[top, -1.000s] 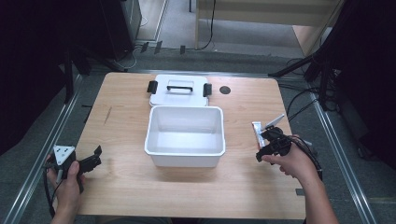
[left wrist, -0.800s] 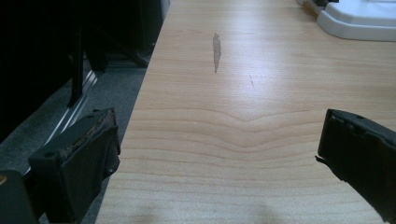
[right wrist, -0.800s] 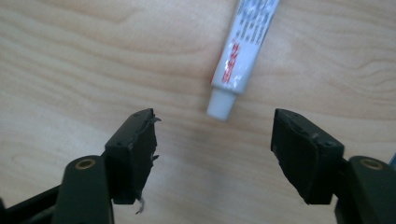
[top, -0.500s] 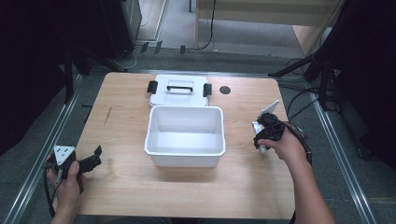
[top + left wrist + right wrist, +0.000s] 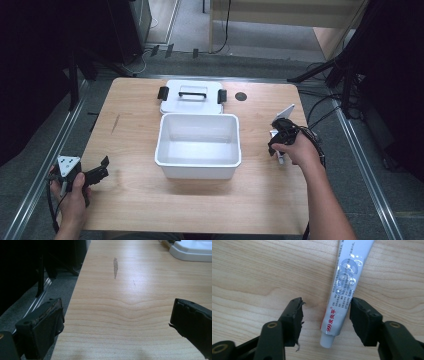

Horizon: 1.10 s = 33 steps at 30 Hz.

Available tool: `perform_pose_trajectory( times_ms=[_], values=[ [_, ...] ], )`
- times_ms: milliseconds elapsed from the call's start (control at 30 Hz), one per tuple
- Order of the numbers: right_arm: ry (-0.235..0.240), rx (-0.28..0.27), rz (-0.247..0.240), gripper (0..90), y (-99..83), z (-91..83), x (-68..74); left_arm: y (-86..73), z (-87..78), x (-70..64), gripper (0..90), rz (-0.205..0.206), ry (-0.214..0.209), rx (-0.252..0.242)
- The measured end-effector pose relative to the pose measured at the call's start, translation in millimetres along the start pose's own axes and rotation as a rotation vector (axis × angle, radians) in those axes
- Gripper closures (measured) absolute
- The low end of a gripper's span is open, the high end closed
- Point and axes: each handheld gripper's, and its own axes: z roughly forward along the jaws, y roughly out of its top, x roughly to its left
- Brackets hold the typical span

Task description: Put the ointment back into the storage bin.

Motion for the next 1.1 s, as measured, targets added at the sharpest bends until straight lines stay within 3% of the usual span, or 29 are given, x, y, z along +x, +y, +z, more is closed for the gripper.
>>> perform_pose_trajectory(
  times_ms=[267,367,600,733,833,1100],
  values=[
    [0.014,-0.001,0.050,54.6,5.2,2.2,-7.5,0.0,0.0,0.0,0.0,0.000,0.001,0.000],
    [-0.004,-0.007,0.039,62.9,6.4,1.7,-6.8,0.0,0.0,-0.1,0.0,0.000,0.001,0.000],
    [-0.041,-0.011,0.029,64.8,8.8,3.5,-5.5,0.0,0.2,-0.2,0.0,-0.002,0.002,0.001],
    [-0.054,-0.001,0.018,71.5,9.8,6.0,-5.3,0.1,0.2,0.1,0.0,0.000,0.002,0.001],
    [-0.088,-0.027,-0.020,72.3,9.3,3.0,-3.5,0.1,0.3,0.1,0.0,0.000,0.002,0.001],
    [-0.023,-0.058,-0.054,72.4,5.6,-17.3,2.2,0.2,0.3,0.1,0.0,-0.001,0.002,0.003]
  ],
)
